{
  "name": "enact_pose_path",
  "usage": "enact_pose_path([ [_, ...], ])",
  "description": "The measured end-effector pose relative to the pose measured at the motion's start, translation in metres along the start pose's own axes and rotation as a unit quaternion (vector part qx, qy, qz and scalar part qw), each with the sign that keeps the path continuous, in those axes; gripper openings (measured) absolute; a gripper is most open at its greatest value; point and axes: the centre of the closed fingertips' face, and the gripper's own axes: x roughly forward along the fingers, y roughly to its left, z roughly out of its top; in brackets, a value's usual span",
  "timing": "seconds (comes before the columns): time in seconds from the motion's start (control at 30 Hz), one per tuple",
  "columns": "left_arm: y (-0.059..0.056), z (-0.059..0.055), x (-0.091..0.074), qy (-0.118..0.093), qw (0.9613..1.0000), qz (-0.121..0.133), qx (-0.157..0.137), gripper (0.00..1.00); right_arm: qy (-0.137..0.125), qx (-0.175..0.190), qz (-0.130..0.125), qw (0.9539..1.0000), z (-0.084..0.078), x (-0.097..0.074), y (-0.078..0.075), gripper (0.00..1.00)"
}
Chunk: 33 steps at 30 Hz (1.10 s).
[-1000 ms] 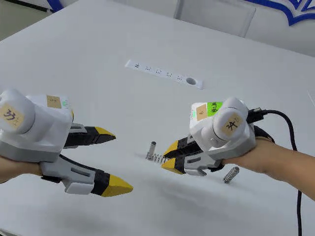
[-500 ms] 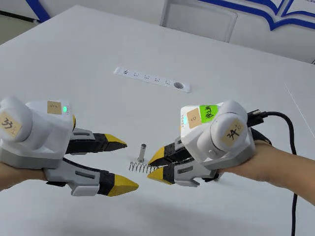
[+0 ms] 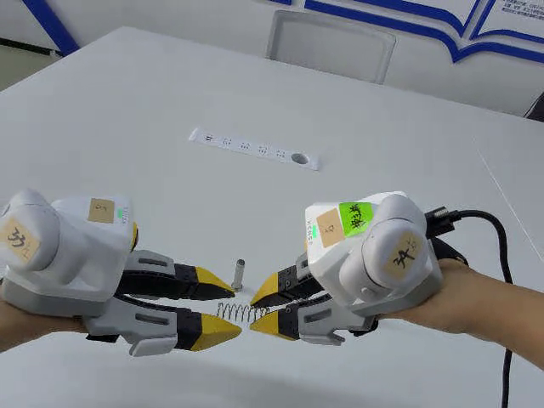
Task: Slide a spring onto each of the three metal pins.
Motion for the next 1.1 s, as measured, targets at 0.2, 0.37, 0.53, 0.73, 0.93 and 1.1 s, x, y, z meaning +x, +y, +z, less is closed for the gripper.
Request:
enact_pose_path([
  [0.2, -0.001, -0.006, 0.003, 0.025, 0.9994, -0.003, 0.022, 0.16, -0.005, -0.004, 0.001, 1.0000, 0.005, 0.000, 0.002, 0.11],
  [0.37, 0.000, -0.013, 0.003, 0.047, 0.9975, 0.011, 0.051, 0.12, -0.005, -0.004, -0.003, 1.0000, 0.006, 0.001, 0.002, 0.11],
  [0.53, 0.000, -0.014, 0.002, 0.051, 0.9974, 0.014, 0.048, 0.12, -0.003, -0.004, -0.002, 1.0000, 0.006, 0.002, 0.002, 0.11],
  [0.73, 0.000, -0.012, 0.000, 0.043, 0.9982, 0.012, 0.040, 0.11, -0.009, -0.017, -0.009, 0.9998, 0.008, 0.000, 0.001, 0.11],
  [0.93, -0.004, -0.010, -0.002, 0.030, 0.9980, 0.001, 0.055, 0.10, -0.020, -0.016, -0.013, 0.9996, 0.011, -0.002, 0.001, 0.12],
  [1.1, -0.003, -0.009, -0.004, 0.027, 0.9982, -0.002, 0.054, 0.10, -0.031, -0.010, -0.013, 0.9994, 0.014, -0.003, 0.001, 0.12],
])
